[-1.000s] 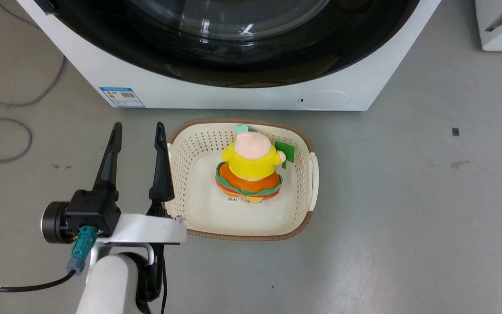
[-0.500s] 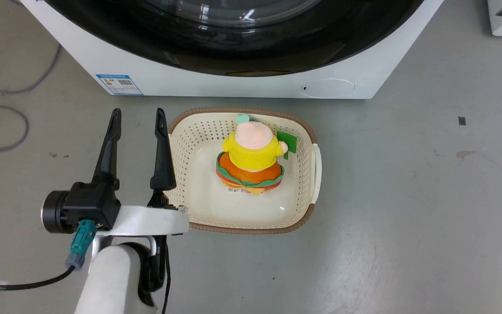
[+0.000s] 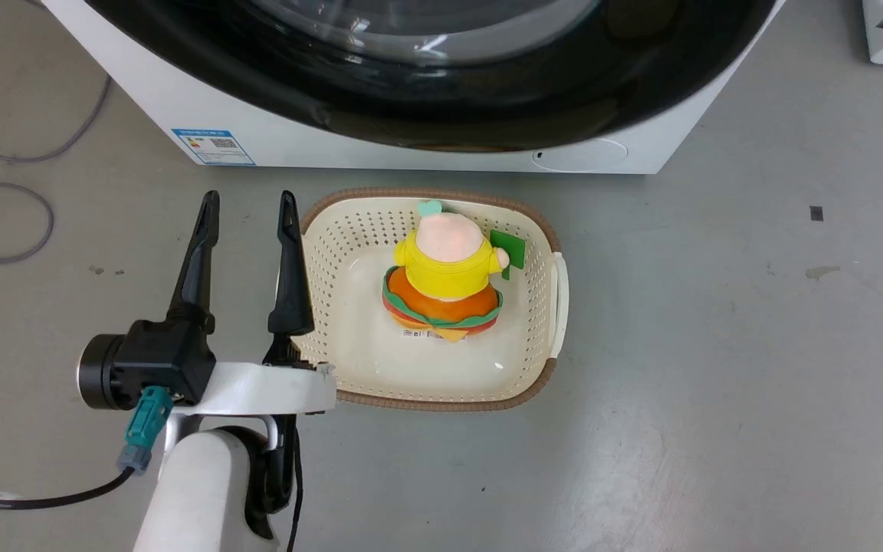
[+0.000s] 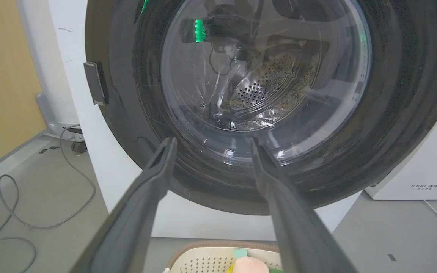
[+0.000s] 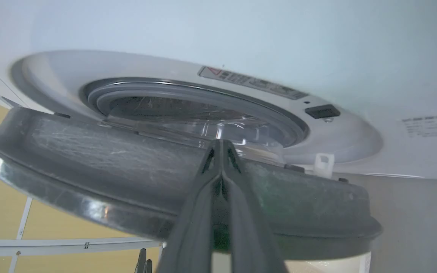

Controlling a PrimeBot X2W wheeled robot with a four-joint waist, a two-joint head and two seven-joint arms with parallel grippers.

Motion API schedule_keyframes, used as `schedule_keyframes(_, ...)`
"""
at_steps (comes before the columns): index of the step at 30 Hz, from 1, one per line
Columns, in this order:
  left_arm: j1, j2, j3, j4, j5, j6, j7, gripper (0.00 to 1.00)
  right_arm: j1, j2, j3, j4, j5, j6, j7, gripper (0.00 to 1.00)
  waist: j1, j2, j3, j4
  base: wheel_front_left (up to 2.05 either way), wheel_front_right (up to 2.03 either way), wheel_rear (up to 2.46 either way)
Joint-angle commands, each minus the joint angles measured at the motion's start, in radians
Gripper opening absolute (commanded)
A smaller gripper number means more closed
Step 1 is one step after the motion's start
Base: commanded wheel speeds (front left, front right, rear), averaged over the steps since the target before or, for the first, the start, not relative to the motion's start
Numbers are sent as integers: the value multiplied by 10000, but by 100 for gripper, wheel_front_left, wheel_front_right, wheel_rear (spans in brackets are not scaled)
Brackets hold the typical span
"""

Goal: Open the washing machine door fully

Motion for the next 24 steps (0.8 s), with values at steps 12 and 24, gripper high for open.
schedule_keyframes(12,-35,12,-7,56,-57,76,-55,100,1055,160,178,-590,234,-6,346,0,0,0,-209,20,0,0,0)
schedule_keyframes(24,354,12,55,372,101,-36,-55,100,2642,-10,270,-1793,803,-6,820,0,0,0,-1033,-50,0,0,0)
